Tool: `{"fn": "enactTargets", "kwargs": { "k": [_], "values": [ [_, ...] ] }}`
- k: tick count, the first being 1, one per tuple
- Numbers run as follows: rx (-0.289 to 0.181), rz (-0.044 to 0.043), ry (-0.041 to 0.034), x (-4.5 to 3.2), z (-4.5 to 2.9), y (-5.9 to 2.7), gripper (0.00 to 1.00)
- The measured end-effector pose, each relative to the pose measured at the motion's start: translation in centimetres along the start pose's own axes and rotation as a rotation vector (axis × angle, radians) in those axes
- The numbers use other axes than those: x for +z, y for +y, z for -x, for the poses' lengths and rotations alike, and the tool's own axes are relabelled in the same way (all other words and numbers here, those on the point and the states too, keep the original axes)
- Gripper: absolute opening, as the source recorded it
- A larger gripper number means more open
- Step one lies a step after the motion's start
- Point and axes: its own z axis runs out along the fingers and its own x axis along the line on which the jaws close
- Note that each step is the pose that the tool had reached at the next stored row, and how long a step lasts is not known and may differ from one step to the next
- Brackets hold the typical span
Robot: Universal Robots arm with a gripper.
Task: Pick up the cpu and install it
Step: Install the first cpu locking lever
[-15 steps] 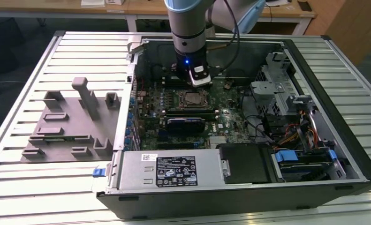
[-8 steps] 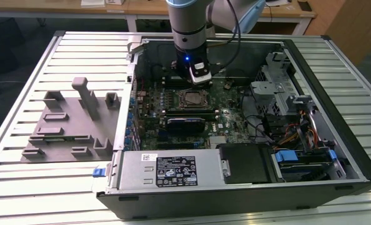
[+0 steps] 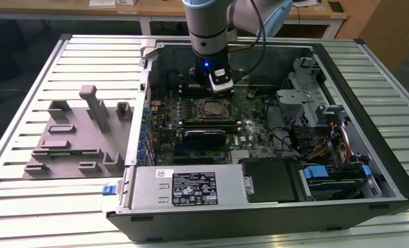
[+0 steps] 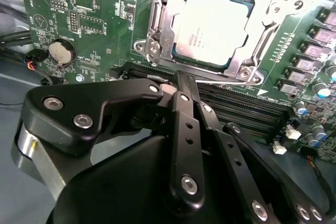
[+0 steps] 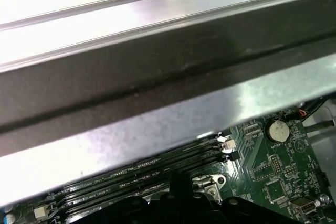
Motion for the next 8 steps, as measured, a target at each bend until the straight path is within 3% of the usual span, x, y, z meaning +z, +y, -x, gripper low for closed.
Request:
{"fn": "enactTargets", "kwargs": {
  "k": [4, 8],
  "values": [
    [-0.002, 0.0034, -0.0096, 0.08, -0.06, 0.15, 0.11],
    [-0.002, 0.0037, -0.0108, 0.27, -0.22, 0.52, 0.11]
  ]
}}
